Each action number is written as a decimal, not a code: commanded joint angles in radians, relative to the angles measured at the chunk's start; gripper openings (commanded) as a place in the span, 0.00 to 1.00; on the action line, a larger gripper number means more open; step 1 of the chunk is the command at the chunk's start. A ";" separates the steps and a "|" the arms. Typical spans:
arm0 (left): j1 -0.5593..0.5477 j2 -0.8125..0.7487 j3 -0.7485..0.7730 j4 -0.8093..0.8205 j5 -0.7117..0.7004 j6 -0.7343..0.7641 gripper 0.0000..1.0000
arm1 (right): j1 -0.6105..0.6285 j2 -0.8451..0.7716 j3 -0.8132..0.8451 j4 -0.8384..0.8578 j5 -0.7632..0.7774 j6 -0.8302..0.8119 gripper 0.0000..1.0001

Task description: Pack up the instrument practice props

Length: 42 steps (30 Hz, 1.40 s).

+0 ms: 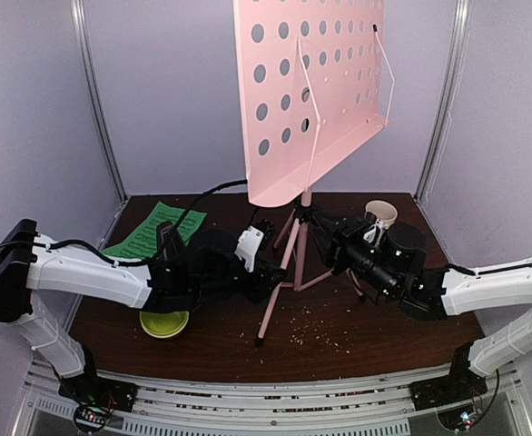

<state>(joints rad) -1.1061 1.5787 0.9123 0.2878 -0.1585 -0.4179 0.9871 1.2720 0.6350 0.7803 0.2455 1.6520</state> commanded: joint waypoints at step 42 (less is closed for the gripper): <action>0.008 -0.028 -0.018 0.033 -0.011 0.007 0.20 | 0.201 0.012 0.210 -0.474 0.469 -1.286 0.00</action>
<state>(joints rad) -1.1130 1.5772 0.9112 0.2943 -0.1295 -0.4175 1.1423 1.2736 0.8135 0.4500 0.6056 0.7532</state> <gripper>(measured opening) 0.202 0.098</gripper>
